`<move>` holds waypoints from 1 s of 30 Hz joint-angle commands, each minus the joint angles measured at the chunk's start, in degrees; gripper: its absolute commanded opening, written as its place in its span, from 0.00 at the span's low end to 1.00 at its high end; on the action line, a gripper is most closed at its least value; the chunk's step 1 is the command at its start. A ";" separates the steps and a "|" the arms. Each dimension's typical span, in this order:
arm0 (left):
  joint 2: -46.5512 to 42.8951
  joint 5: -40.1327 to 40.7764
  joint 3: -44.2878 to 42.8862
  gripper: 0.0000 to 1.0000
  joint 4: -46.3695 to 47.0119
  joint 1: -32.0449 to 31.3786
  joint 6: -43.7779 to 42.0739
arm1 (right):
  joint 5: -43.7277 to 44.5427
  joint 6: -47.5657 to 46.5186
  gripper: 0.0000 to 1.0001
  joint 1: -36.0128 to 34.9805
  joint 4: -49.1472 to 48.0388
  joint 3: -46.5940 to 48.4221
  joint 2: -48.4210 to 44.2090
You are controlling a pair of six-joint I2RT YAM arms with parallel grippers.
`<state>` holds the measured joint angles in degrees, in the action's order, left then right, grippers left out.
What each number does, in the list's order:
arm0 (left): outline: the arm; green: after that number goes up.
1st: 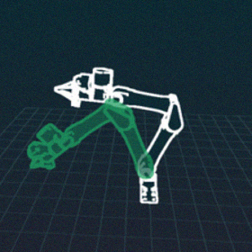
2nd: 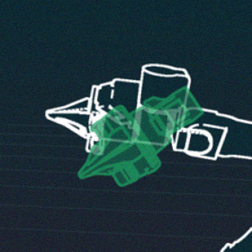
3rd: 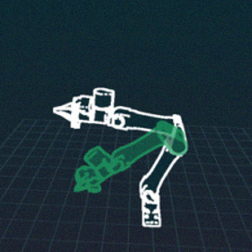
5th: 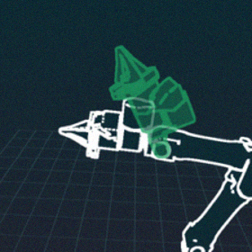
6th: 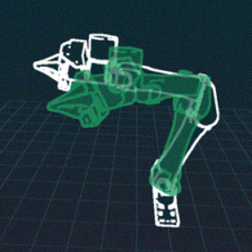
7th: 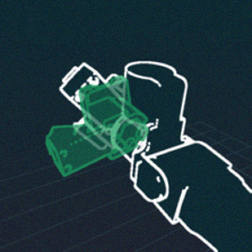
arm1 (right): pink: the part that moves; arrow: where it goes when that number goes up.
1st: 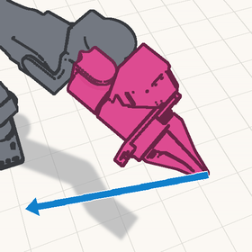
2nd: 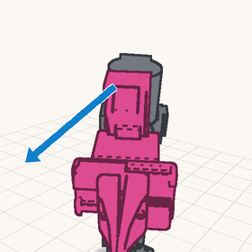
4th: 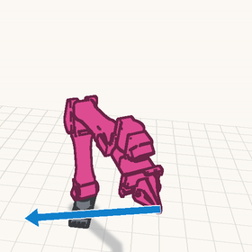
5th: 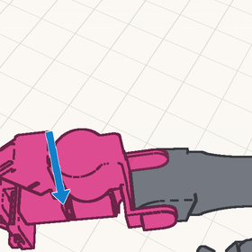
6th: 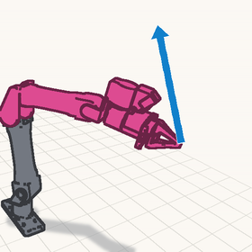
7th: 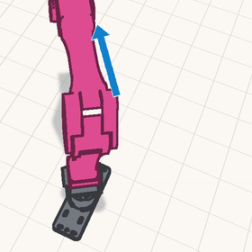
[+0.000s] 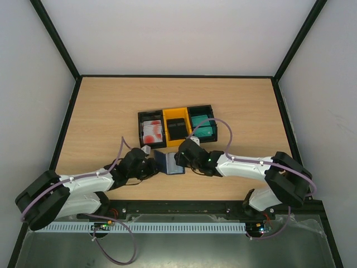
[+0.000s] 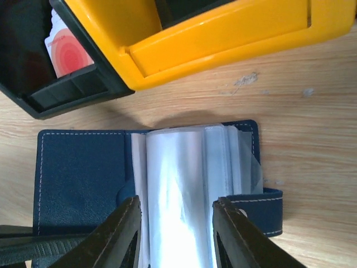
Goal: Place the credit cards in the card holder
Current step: Open the card holder at the center of the board.
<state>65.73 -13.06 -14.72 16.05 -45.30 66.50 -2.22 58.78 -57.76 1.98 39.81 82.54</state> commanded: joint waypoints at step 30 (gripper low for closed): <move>0.89 4.58 0.22 0.10 -1.53 -0.40 -0.05 | -5.56 -1.74 0.52 -0.18 -2.32 3.64 5.58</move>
<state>66.46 -9.39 -14.94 15.33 -45.47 67.13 -6.17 55.75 -57.76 0.51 43.35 90.21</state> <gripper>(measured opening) 0.096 0.497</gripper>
